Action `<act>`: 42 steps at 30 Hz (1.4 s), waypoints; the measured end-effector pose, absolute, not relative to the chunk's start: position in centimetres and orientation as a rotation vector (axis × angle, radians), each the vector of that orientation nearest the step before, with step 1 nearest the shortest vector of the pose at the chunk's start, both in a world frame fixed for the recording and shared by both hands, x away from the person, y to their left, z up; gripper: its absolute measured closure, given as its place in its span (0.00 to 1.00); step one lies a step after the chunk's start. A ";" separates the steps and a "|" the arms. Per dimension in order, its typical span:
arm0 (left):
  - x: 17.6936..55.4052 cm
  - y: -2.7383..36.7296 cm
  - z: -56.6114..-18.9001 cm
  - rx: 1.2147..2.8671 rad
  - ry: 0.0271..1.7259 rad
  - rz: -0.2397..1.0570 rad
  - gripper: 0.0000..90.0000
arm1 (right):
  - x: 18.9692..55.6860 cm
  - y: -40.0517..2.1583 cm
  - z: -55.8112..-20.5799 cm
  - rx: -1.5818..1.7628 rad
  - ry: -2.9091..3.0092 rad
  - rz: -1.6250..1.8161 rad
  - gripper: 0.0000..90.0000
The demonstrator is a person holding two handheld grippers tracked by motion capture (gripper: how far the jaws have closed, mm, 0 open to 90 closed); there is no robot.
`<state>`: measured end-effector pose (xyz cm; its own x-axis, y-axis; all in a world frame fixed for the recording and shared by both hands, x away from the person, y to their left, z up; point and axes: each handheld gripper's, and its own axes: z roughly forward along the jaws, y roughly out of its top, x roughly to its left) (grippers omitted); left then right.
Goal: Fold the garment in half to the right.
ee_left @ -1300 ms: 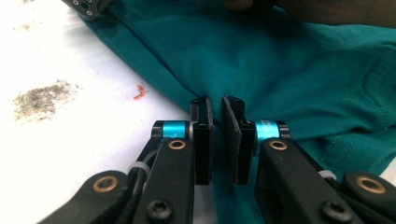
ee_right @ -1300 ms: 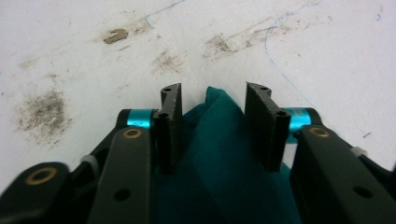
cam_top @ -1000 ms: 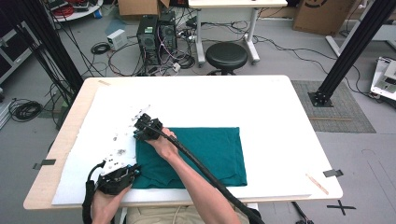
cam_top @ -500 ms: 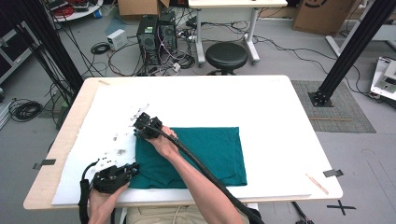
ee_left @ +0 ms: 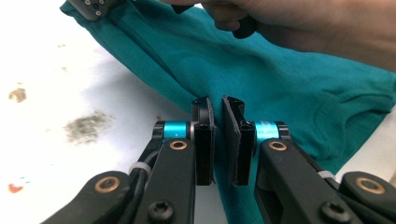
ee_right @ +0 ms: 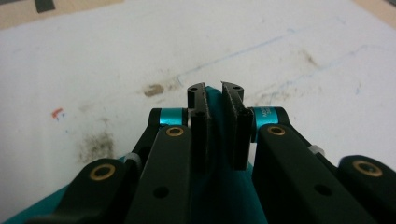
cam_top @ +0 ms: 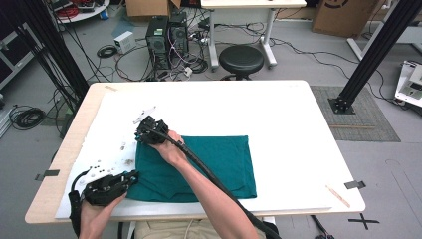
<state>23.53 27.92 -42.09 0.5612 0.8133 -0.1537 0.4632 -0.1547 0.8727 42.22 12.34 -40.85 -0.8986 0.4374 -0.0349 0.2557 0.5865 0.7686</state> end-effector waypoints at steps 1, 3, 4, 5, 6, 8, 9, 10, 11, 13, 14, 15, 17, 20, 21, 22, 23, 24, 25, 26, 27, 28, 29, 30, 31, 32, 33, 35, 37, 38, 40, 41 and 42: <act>23.4 28.1 -41.8 1.790 1.051 0.444 0.92 | 42.2 12.4 -40.6 0.570 2.591 1.223 0.92; 23.2 28.6 -41.1 1.785 1.041 0.464 0.92 | 42.2 12.4 -40.0 0.584 2.583 1.272 0.92; 23.0 28.8 -40.8 1.782 1.037 0.471 0.92 | 42.1 12.4 -39.7 0.582 2.579 1.292 0.92; 22.9 28.9 -40.6 1.778 1.032 0.476 0.92 | 42.1 12.4 -39.3 0.577 2.573 1.306 0.92; 22.8 28.9 -40.3 1.776 1.026 0.475 0.92 | 42.0 12.5 -39.0 0.567 2.564 1.318 0.92; 22.6 28.6 -40.1 1.763 1.015 0.472 0.92 | 41.7 12.3 -38.6 0.545 2.557 1.318 0.92; 22.6 28.4 -40.0 1.762 1.008 0.464 0.92 | 41.6 12.2 -38.4 0.550 2.566 1.305 0.92; 22.6 27.9 -40.1 1.756 1.003 0.454 0.92 | 41.7 12.0 -38.3 0.529 2.569 1.295 0.92; 22.6 27.5 -40.0 1.762 0.992 0.453 0.92 | 41.7 11.8 -38.3 0.525 2.575 1.288 0.92; 22.7 26.6 -40.1 1.768 0.977 0.443 0.92 | 41.6 11.2 -38.1 0.523 2.576 1.283 0.92; 22.8 26.1 -40.1 1.775 0.968 0.443 0.92 | 41.6 10.9 -38.0 0.513 2.572 1.278 0.93; 22.9 25.7 -40.1 1.780 0.960 0.439 0.92 | 41.5 10.6 -37.9 0.517 2.567 1.278 0.93; 23.2 24.7 -40.2 1.793 0.948 0.431 0.92 | 41.3 10.0 -37.8 0.505 2.555 1.259 0.93; 23.6 23.5 -40.4 1.794 0.939 0.407 0.92 | 41.3 8.7 -37.9 0.514 2.554 1.239 0.92; 23.8 23.1 -40.5 1.791 0.933 0.392 0.92 | 41.3 8.3 -37.9 0.532 2.556 1.232 0.93; 24.0 22.7 -40.5 1.795 0.928 0.379 0.92 | 41.4 7.8 -37.9 0.534 2.550 1.228 0.93; 24.2 22.2 -40.6 1.800 0.919 0.367 0.92 | 41.4 7.3 -37.9 0.541 2.546 1.225 0.93; 24.3 21.8 -40.6 1.806 0.911 0.356 0.92 | 41.3 6.7 -37.9 0.550 2.545 1.221 0.92; 24.5 21.0 -40.7 1.816 0.899 0.349 0.92 | 41.3 6.3 -37.9 0.547 2.539 1.218 0.93; 24.7 20.6 -40.7 1.827 0.890 0.347 0.92 | 41.3 5.6 -37.9 0.560 2.535 1.208 0.93; 24.8 19.9 -40.8 1.835 0.880 0.342 0.92 | 41.2 5.1 -37.9 0.571 2.536 1.198 0.93; 24.9 19.3 -40.8 1.845 0.873 0.340 0.92 | 41.3 4.5 -37.9 0.572 2.536 1.190 0.92; 25.1 18.5 -40.9 1.859 0.861 0.342 0.92 | 41.3 3.9 -38.0 0.584 2.535 1.190 0.92; 25.1 18.0 -41.0 1.859 0.858 0.335 0.92 | 41.2 3.1 -38.1 0.602 2.526 1.189 0.92; 25.3 17.3 -41.1 1.867 0.848 0.328 0.92 | 41.1 2.7 -38.1 0.616 2.522 1.189 0.93; 25.4 16.8 -41.1 1.868 0.846 0.322 0.92 | 41.1 2.0 -38.2 0.606 2.509 1.184 0.93; 25.5 16.1 -41.3 1.874 0.844 0.309 0.92 | 40.9 1.6 -38.2 0.619 2.509 1.171 0.93; 25.8 15.2 -41.4 1.881 0.837 0.299 0.92 | 40.9 0.5 -38.4 0.626 2.499 1.161 0.93; 26.0 14.0 -41.6 1.880 0.832 0.282 0.92 | 40.9 -0.8 -38.6 0.652 2.497 1.158 0.92; 26.2 13.6 -41.6 1.881 0.825 0.279 0.92 | 41.1 -1.6 -38.6 0.662 2.491 1.157 0.92; 26.4 12.6 -41.6 1.880 0.817 0.268 0.92 | 41.2 -2.8 -38.7 0.694 2.488 1.158 0.93; 26.5 12.1 -41.6 1.875 0.813 0.262 0.92 | 41.2 -3.3 -38.7 0.707 2.481 1.154 0.92; 26.7 11.7 -41.6 1.882 0.807 0.261 0.92 | 41.3 -3.8 -38.6 0.704 2.479 1.150 0.92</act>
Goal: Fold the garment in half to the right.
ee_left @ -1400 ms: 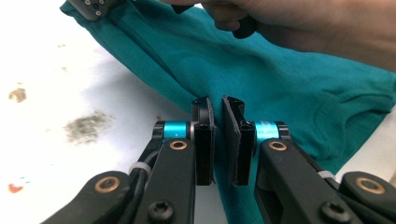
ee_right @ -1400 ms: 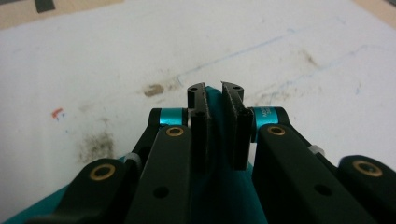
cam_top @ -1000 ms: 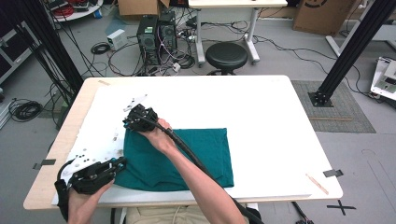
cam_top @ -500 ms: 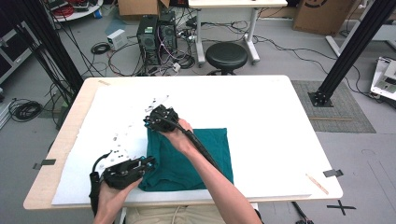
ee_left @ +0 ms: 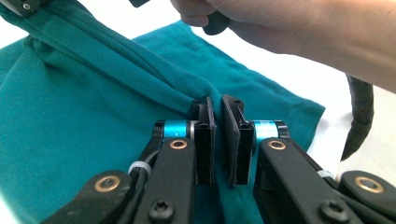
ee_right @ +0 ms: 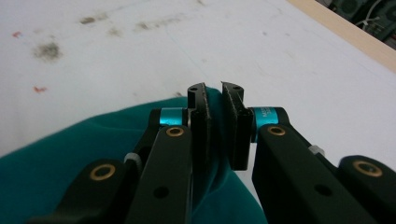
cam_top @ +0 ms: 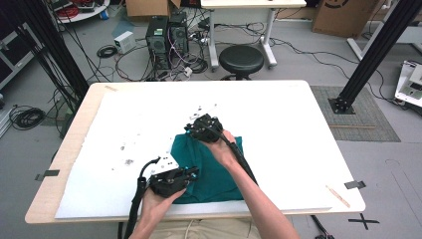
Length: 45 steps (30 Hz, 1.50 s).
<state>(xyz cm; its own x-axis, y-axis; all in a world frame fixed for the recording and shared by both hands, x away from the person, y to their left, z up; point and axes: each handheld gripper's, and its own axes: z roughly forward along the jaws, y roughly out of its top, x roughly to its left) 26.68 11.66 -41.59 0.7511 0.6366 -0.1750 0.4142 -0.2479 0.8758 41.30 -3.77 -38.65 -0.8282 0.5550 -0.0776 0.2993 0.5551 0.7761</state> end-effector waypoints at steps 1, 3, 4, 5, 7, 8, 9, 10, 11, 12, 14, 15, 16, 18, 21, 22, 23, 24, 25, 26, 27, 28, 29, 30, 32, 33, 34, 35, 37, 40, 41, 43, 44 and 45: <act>26.8 11.0 -41.6 1.882 0.803 0.261 0.92 | 41.3 -4.3 -38.6 0.710 2.474 1.145 0.92; 27.1 10.1 -41.7 1.891 0.800 0.252 0.92 | 41.5 -5.3 -38.7 0.724 2.470 1.141 0.92; 27.2 9.6 -41.8 1.895 0.800 0.244 0.92 | 41.5 -5.9 -38.7 0.734 2.472 1.136 0.92; 27.3 9.0 -41.9 1.902 0.797 0.237 0.92 | 41.6 -6.4 -38.8 0.735 2.475 1.129 0.92; 27.4 8.1 -42.0 1.901 0.803 0.224 0.92 | 41.6 -7.4 -39.1 0.756 2.476 1.113 0.92; 27.6 7.4 -42.0 1.907 0.803 0.222 0.92 | 41.7 -7.9 -39.2 0.768 2.478 1.112 0.92; 27.6 7.0 -42.1 1.908 0.805 0.216 0.92 | 41.8 -8.7 -39.4 0.775 2.474 1.109 0.92; 27.7 6.3 -42.1 1.915 0.800 0.223 0.92 | 41.8 -9.1 -39.5 0.791 2.474 1.105 0.92; 27.8 5.8 -42.1 1.931 0.792 0.229 0.92 | 41.9 -9.6 -39.6 0.804 2.473 1.106 0.92; 27.9 5.1 -42.2 1.932 0.795 0.231 0.92 | 41.9 -10.1 -39.7 0.817 2.469 1.110 0.92; 28.0 4.0 -42.5 1.942 0.807 0.229 0.92 | 42.0 -11.2 -39.9 0.839 2.463 1.106 0.92; 28.0 3.6 -42.6 1.951 0.806 0.227 0.92 | 42.0 -11.7 -40.0 0.849 2.465 1.101 0.92; 28.0 3.2 -42.7 1.956 0.807 0.223 0.92 | 42.0 -12.1 -40.2 0.860 2.464 1.099 0.92; 28.1 2.6 -42.9 1.969 0.808 0.223 0.92 | 42.0 -12.8 -40.5 0.874 2.464 1.094 0.92; 28.3 1.8 -43.2 1.980 0.808 0.211 0.92 | 42.1 -13.7 -41.0 0.891 2.460 1.096 0.92; 28.3 1.5 -43.3 1.983 0.810 0.207 0.92 | 42.1 -13.9 -41.1 0.897 2.463 1.099 0.92; 28.4 1.4 -43.3 1.990 0.810 0.206 0.92 | 42.1 -14.1 -41.2 0.909 2.461 1.092 0.92; 28.5 1.1 -43.4 1.992 0.814 0.205 0.92 | 42.1 -14.1 -41.2 0.910 2.461 1.091 0.92; 28.6 0.9 -43.5 2.000 0.815 0.206 0.92 | 42.1 -14.2 -41.3 0.906 2.461 1.090 0.92; 28.6 0.8 -43.5 2.011 0.813 0.205 0.92 | 42.1 -14.2 -41.3 0.913 2.461 1.083 0.92; 28.6 0.6 -43.6 2.011 0.814 0.206 0.92 | 42.0 -14.2 -41.3 0.909 2.464 1.078 0.92; 28.6 0.5 -43.6 2.017 0.815 0.208 0.92 | 42.1 -14.3 -41.4 0.903 2.461 1.078 0.92; 28.7 0.4 -43.7 2.018 0.812 0.207 0.92 | 42.1 -14.3 -41.5 0.899 2.459 1.077 0.92; 28.7 0.3 -43.8 2.020 0.812 0.203 0.92 | 42.1 -14.4 -41.5 0.897 2.460 1.073 0.92; 28.7 0.2 -43.8 2.030 0.812 0.203 0.92 | 42.1 -14.5 -41.7 0.918 2.461 1.063 0.91; 28.6 0.2 -43.8 2.032 0.805 0.205 0.92 | 42.1 -14.5 -41.7 0.925 2.464 1.062 0.91; 28.5 0.2 -43.8 2.030 0.803 0.203 0.92 | 42.0 -14.6 -41.8 0.926 2.463 1.062 0.90; 28.5 0.2 -43.9 2.031 0.801 0.202 0.92 | 42.0 -14.7 -41.8 0.927 2.462 1.062 0.90; 28.4 0.1 -43.9 2.038 0.796 0.202 0.92 | 42.0 -14.9 -41.9 0.930 2.464 1.062 0.88; 28.4 0.0 -44.0 2.034 0.760 0.144 0.88 | 42.0 -15.4 -42.0 0.978 2.445 1.053 0.81; 28.4 0.1 -43.9 2.024 0.735 0.113 0.85 | 42.0 -15.6 -42.0 0.996 2.434 1.057 0.79; 28.3 0.8 -43.2 2.008 0.691 0.130 0.76 | 41.9 -16.1 -41.8 1.024 2.407 1.057 0.72; 28.3 1.2 -42.8 1.993 0.691 0.149 0.74 | 41.7 -16.4 -41.5 1.060 2.376 1.065 0.68; 28.4 1.9 -42.3 1.969 0.698 0.170 0.72 | 41.6 -16.7 -41.3 1.077 2.363 1.078 0.67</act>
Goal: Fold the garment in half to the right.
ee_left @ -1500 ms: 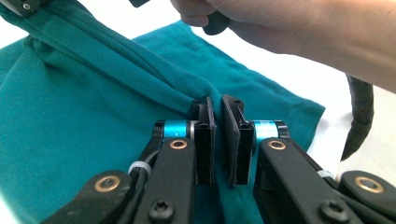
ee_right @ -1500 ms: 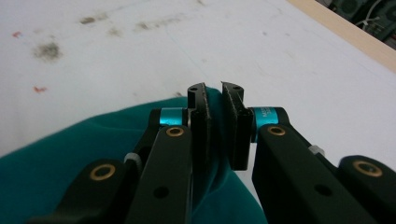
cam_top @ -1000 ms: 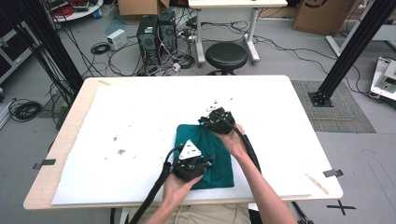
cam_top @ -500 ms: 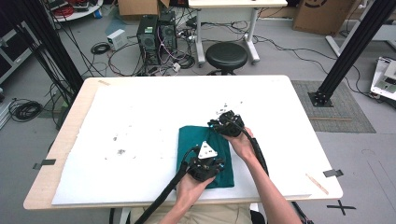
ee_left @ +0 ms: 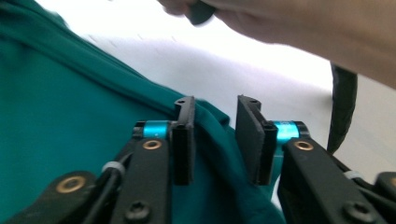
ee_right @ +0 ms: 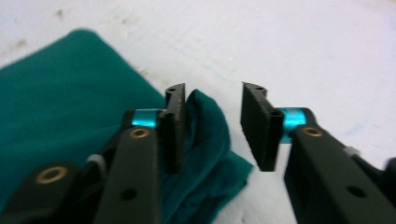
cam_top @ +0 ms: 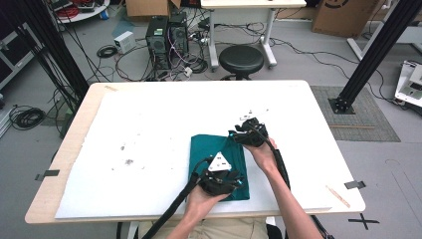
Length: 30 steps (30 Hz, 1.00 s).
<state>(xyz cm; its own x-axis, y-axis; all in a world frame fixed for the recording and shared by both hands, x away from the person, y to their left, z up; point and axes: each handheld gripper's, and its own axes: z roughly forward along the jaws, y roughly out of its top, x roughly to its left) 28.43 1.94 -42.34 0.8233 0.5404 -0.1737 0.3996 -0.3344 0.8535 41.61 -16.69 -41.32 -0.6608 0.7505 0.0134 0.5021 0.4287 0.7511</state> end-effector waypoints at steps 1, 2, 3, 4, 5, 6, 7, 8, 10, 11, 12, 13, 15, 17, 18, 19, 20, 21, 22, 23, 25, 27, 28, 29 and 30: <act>28.7 2.7 -41.8 1.942 0.714 0.188 0.70 | 41.5 -17.0 -41.1 1.091 2.346 1.093 0.67; 29.0 3.6 -41.3 1.922 0.731 0.207 0.69 | 41.3 -17.4 -40.8 1.105 2.327 1.111 0.66; 29.5 4.5 -40.9 1.903 0.746 0.229 0.68 | 41.1 -17.7 -40.5 1.121 2.312 1.130 0.66; 29.9 5.4 -40.4 1.892 0.768 0.264 0.68 | 40.9 -17.9 -40.3 1.133 2.291 1.149 0.66; 30.4 6.3 -40.1 1.886 0.791 0.300 0.67 | 40.6 -18.0 -40.0 1.140 2.271 1.168 0.65; 31.0 7.1 -39.8 1.885 0.815 0.346 0.67 | 40.4 -18.1 -39.7 1.143 2.255 1.188 0.65; 31.5 7.8 -39.6 1.886 0.837 0.384 0.67 | 40.2 -18.0 -39.5 1.135 2.249 1.211 0.65; 32.1 8.5 -39.5 1.878 0.857 0.409 0.68 | 39.9 -17.8 -39.3 1.123 2.246 1.220 0.66; 33.4 9.5 -39.6 1.856 0.919 0.468 0.69 | 39.2 -16.9 -39.1 1.071 2.260 1.216 0.69; 34.1 9.8 -39.8 1.850 0.942 0.490 0.72 | 39.0 -16.5 -39.1 1.053 2.270 1.211 0.70; 34.7 9.9 -40.0 1.851 0.965 0.502 0.75 | 38.8 -16.0 -39.2 1.034 2.283 1.197 0.73; 35.5 9.9 -40.3 1.858 0.990 0.492 0.77 | 38.7 -15.6 -39.4 1.014 2.299 1.182 0.75; 36.4 9.7 -41.0 1.862 1.008 0.475 0.82 | 38.5 -14.9 -40.0 0.997 2.328 1.115 0.79; 37.4 9.3 -41.9 1.885 1.035 0.459 0.84 | 38.5 -14.8 -40.6 1.010 2.335 1.040 0.81; 37.8 9.2 -42.3 1.900 1.050 0.440 0.85 | 38.6 -15.0 -40.9 1.028 2.330 1.021 0.82; 38.2 9.1 -42.8 1.910 1.063 0.428 0.85 | 38.6 -15.3 -41.2 1.054 2.321 1.016 0.83; 38.7 9.2 -43.3 1.920 1.077 0.419 0.86 | 38.7 -15.7 -41.4 1.077 2.311 1.014 0.83; 38.9 9.3 -43.5 1.922 1.085 0.420 0.86 | 38.7 -16.3 -41.7 1.110 2.295 1.004 0.83; 39.1 9.4 -43.7 1.923 1.087 0.423 0.86 | 38.8 -16.7 -41.9 1.133 2.285 0.998 0.84; 39.2 9.4 -43.7 1.915 1.092 0.426 0.86 | 38.9 -17.1 -42.1 1.157 2.280 0.986 0.85; 39.1 9.6 -43.6 1.940 1.086 0.476 0.86 | 39.1 -17.8 -42.6 1.189 2.277 0.958 0.86; 39.2 9.8 -43.7 1.950 1.090 0.493 0.85 | 39.3 -18.5 -43.3 1.229 2.292 0.965 0.86; 39.2 9.8 -43.7 1.954 1.089 0.502 0.85 | 39.4 -18.7 -43.5 1.235 2.299 0.964 0.86; 39.2 9.8 -43.7 1.959 1.084 0.512 0.85 | 39.5 -18.9 -43.7 1.244 2.307 0.954 0.85; 39.1 9.7 -43.6 1.968 1.079 0.524 0.84 | 39.6 -19.0 -43.8 1.249 2.309 0.959 0.85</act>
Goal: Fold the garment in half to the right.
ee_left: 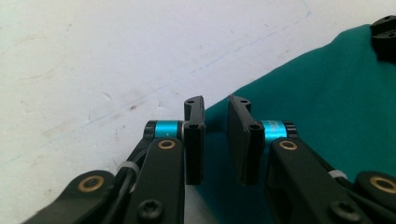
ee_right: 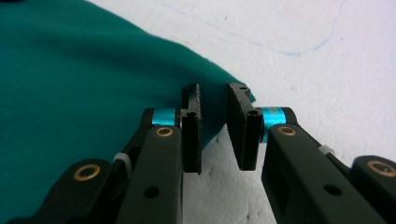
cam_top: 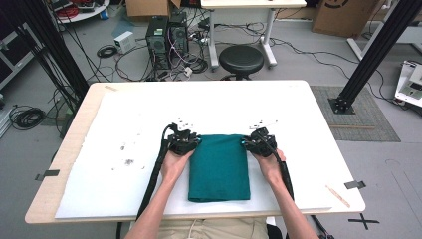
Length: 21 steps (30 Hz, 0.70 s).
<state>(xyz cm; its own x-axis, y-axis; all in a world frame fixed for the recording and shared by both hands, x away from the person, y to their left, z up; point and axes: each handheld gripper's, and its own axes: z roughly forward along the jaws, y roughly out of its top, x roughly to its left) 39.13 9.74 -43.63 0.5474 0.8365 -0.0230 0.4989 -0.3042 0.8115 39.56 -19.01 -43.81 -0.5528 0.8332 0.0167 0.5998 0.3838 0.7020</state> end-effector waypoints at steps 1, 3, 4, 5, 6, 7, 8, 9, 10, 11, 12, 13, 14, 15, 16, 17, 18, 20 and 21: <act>39.1 9.7 -43.6 1.967 1.080 0.532 0.84 | 39.6 -19.1 -43.8 1.253 2.308 0.958 0.84; 39.0 10.0 -43.4 1.973 1.096 0.551 0.81 | 39.6 -19.2 -43.6 1.252 2.292 0.962 0.82; 38.9 10.2 -43.2 1.968 1.119 0.551 0.77 | 39.4 -19.3 -43.4 1.269 2.279 0.976 0.81; 38.5 10.6 -42.8 1.941 1.115 0.545 0.77 | 39.2 -19.3 -43.2 1.268 2.267 0.990 0.80; 38.2 10.9 -42.5 1.909 1.109 0.531 0.76 | 38.9 -19.4 -42.8 1.259 2.258 1.015 0.79; 37.6 11.2 -42.0 1.879 1.085 0.493 0.75 | 38.7 -19.4 -42.6 1.252 2.253 1.032 0.78; 37.2 11.3 -41.7 1.873 1.055 0.469 0.73 | 38.3 -19.3 -42.2 1.234 2.246 1.062 0.77; 36.6 11.3 -41.4 1.874 1.018 0.443 0.72 | 38.0 -19.2 -41.9 1.227 2.253 1.073 0.76; 35.8 11.3 -41.2 1.894 0.965 0.406 0.70 | 37.5 -19.2 -41.6 1.205 2.261 1.093 0.74; 35.3 11.3 -41.1 1.905 0.937 0.381 0.70 | 36.9 -19.0 -41.3 1.184 2.278 1.136 0.72; 34.7 11.2 -41.1 1.917 0.902 0.349 0.69 | 36.5 -18.9 -41.2 1.177 2.290 1.156 0.70; 34.1 11.2 -41.1 1.943 0.861 0.328 0.68 | 36.0 -18.8 -41.1 1.157 2.314 1.178 0.68; 33.4 11.1 -41.3 1.979 0.833 0.318 0.68 | 35.4 -18.7 -41.1 1.138 2.342 1.191 0.66; 33.0 11.1 -41.5 1.997 0.822 0.315 0.67 | 34.6 -18.5 -41.3 1.126 2.380 1.201 0.66; 32.5 11.1 -42.0 2.031 0.803 0.302 0.67 | 34.1 -18.4 -41.6 1.108 2.406 1.205 0.65; 32.2 11.0 -42.5 2.064 0.800 0.306 0.67 | 33.4 -18.3 -42.0 1.092 2.448 1.186 0.65; 31.9 11.0 -43.0 2.092 0.800 0.319 0.67 | 32.8 -18.3 -42.5 1.076 2.475 1.175 0.65; 31.5 11.2 -43.9 2.126 0.802 0.328 0.68 | 32.0 -18.3 -43.2 1.067 2.520 1.145 0.66; 31.2 11.3 -44.2 2.117 0.806 0.329 0.68 | 31.6 -18.4 -43.7 1.059 2.524 1.114 0.68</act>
<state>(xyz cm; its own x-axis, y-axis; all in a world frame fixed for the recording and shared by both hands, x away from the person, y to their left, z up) 31.22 11.30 -44.22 0.7603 0.6480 -0.0452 0.4317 -0.4522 0.7805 31.60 -18.38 -43.71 -0.7280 0.6767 0.1096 0.5372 0.4638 0.7045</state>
